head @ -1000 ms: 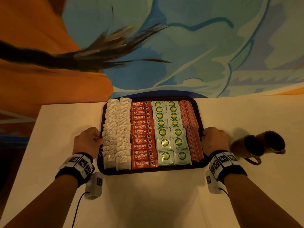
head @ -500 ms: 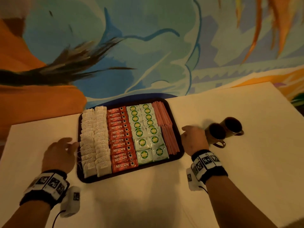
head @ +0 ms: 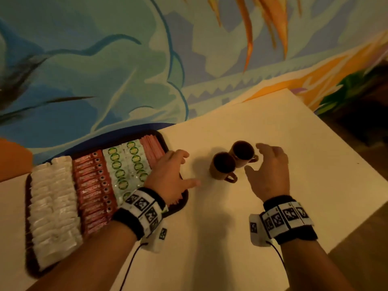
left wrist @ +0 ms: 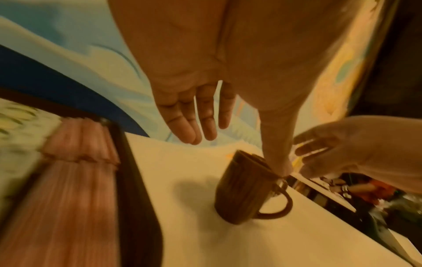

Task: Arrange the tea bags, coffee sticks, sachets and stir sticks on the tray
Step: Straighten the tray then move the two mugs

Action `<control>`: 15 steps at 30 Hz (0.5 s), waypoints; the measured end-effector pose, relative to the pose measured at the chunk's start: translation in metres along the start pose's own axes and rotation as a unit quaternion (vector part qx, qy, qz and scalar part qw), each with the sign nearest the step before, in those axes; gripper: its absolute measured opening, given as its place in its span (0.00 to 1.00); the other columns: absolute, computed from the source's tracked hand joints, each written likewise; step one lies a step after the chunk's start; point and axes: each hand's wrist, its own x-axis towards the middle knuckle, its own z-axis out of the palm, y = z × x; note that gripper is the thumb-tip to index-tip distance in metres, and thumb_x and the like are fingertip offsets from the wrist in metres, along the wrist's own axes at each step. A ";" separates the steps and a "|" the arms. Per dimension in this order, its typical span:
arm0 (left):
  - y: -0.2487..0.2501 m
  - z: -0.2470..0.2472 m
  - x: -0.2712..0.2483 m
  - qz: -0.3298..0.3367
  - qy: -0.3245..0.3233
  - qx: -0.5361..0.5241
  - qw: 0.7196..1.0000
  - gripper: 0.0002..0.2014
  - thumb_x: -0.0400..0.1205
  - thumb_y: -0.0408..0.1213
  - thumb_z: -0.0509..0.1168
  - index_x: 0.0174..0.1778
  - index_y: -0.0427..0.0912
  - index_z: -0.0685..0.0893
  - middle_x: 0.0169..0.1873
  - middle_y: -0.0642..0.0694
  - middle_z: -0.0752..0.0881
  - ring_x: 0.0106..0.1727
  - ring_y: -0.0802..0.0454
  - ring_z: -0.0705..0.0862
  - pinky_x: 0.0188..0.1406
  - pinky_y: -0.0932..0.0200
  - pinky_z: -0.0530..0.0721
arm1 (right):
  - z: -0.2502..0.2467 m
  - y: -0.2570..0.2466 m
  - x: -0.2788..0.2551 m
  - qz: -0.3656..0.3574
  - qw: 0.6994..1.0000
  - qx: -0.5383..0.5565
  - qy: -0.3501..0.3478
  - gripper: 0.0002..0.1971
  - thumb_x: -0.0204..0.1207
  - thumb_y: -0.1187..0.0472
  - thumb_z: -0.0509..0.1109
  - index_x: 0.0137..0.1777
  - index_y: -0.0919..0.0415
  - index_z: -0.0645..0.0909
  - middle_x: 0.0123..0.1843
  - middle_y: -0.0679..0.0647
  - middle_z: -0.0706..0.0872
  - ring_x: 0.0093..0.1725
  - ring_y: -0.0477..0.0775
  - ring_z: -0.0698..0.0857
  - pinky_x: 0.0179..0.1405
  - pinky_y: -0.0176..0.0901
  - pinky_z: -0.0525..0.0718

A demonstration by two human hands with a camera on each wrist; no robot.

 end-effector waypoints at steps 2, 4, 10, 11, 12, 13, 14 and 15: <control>0.020 0.025 0.019 0.024 -0.043 0.028 0.998 0.43 0.69 0.57 0.82 0.78 0.56 0.69 0.71 0.53 0.75 0.70 0.52 0.77 0.69 0.48 0.81 | 0.002 0.010 0.015 -0.007 0.998 -0.049 -0.038 0.42 0.71 0.63 0.83 0.84 0.56 0.68 0.82 0.60 0.70 0.80 0.64 0.71 0.78 0.60 0.75; 0.035 0.043 0.035 0.038 -0.064 0.058 0.996 0.49 0.67 0.57 0.83 0.81 0.53 0.65 0.76 0.50 0.71 0.76 0.48 0.73 0.73 0.45 0.78 | 0.007 0.016 0.028 -0.014 0.991 -0.094 -0.095 0.49 0.72 0.59 0.84 0.88 0.55 0.60 0.86 0.58 0.65 0.82 0.64 0.69 0.80 0.60 0.73; 0.045 0.076 0.061 0.050 -0.067 0.085 0.993 0.50 0.70 0.51 0.83 0.84 0.51 0.62 0.78 0.48 0.70 0.78 0.44 0.71 0.75 0.44 0.77 | 0.027 0.021 0.049 -0.029 0.983 -0.106 -0.147 0.48 0.76 0.53 0.80 0.89 0.55 0.55 0.85 0.56 0.68 0.79 0.62 0.74 0.78 0.60 0.75; 0.045 0.079 0.063 0.056 -0.061 0.081 0.993 0.47 0.70 0.50 0.83 0.82 0.51 0.64 0.77 0.48 0.72 0.77 0.45 0.72 0.74 0.44 0.78 | 0.028 0.021 0.051 -0.028 0.983 -0.104 -0.147 0.47 0.76 0.52 0.80 0.89 0.55 0.56 0.84 0.57 0.69 0.79 0.63 0.75 0.77 0.61 0.76; 0.044 0.081 0.065 0.059 -0.053 0.074 0.994 0.44 0.71 0.50 0.82 0.80 0.51 0.66 0.75 0.49 0.73 0.75 0.46 0.73 0.74 0.44 0.79 | 0.030 0.022 0.053 -0.027 0.983 -0.105 -0.147 0.46 0.76 0.51 0.80 0.89 0.56 0.57 0.84 0.57 0.69 0.78 0.63 0.76 0.77 0.61 0.77; 0.043 0.083 0.067 0.060 -0.046 0.065 0.995 0.41 0.71 0.50 0.82 0.78 0.52 0.69 0.73 0.50 0.75 0.74 0.47 0.74 0.72 0.44 0.80 | 0.031 0.022 0.053 -0.027 0.983 -0.106 -0.146 0.45 0.77 0.52 0.80 0.88 0.56 0.59 0.83 0.57 0.70 0.77 0.63 0.77 0.76 0.61 0.77; 0.042 0.083 0.068 0.061 -0.040 0.055 0.996 0.39 0.71 0.50 0.82 0.75 0.52 0.70 0.71 0.51 0.76 0.72 0.48 0.75 0.71 0.45 0.81 | 0.032 0.022 0.054 -0.029 0.984 -0.107 -0.143 0.43 0.77 0.52 0.79 0.87 0.56 0.61 0.82 0.57 0.72 0.75 0.63 0.78 0.75 0.61 0.79; 0.040 0.083 0.069 0.062 -0.036 0.048 0.996 0.37 0.71 0.51 0.82 0.73 0.53 0.71 0.69 0.51 0.77 0.70 0.48 0.76 0.69 0.44 0.82 | 0.033 0.022 0.055 -0.028 0.984 -0.106 -0.139 0.41 0.77 0.53 0.79 0.86 0.55 0.63 0.81 0.57 0.73 0.74 0.63 0.79 0.73 0.61 0.80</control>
